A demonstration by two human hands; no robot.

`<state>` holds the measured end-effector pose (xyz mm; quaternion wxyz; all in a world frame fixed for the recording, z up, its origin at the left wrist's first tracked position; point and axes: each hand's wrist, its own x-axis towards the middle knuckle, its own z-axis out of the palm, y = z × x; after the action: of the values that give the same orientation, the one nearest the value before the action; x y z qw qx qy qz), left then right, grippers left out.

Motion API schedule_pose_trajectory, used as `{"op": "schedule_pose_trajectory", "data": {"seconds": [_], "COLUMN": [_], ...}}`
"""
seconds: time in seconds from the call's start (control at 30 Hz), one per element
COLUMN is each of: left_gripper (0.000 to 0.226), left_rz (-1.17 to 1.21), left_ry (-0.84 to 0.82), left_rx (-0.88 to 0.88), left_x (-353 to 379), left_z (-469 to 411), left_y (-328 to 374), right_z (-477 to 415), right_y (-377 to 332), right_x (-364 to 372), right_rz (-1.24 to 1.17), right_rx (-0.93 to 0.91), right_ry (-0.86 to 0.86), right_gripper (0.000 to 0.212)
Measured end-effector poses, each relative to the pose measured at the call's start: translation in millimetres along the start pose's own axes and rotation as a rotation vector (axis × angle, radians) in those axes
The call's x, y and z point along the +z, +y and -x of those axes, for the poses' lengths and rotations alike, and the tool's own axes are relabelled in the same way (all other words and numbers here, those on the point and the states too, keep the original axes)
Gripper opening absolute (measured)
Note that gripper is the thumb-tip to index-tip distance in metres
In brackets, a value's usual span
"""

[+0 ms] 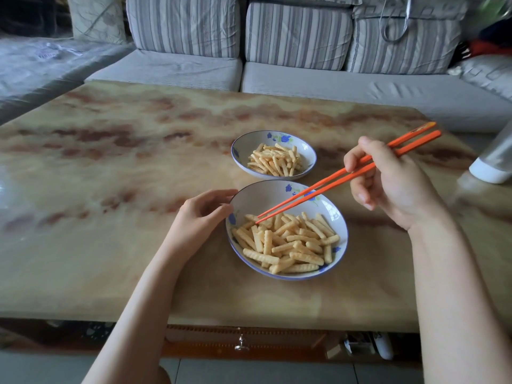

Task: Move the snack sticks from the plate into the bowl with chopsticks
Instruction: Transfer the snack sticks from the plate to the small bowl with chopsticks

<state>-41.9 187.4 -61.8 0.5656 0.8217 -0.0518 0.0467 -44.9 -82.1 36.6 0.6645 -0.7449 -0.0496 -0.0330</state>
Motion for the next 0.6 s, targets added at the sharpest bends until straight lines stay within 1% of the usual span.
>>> {"op": "schedule_pose_trajectory", "data": {"seconds": [0.37,0.5,0.6], "left_gripper": [0.036,0.036,0.036], "left_rz": [0.004,0.009,0.015], "left_ry": [-0.001,-0.003,-0.004], "left_rx": [0.000,-0.002,-0.002], "left_x": [-0.3,-0.3,-0.2], "left_z": [0.1,0.7,0.6], "left_y": [-0.2,0.3,0.5], "right_z": [-2.0,-5.0,-8.3], "right_y": [5.2,8.8,10.2], "right_x": [4.7,7.4,9.3], "right_rz": [0.033,0.021,-0.055], "right_rx": [-0.050,-0.058,-0.073], "right_ry": [0.005,0.073,0.149], "right_gripper": [0.043,0.044,0.044]}}
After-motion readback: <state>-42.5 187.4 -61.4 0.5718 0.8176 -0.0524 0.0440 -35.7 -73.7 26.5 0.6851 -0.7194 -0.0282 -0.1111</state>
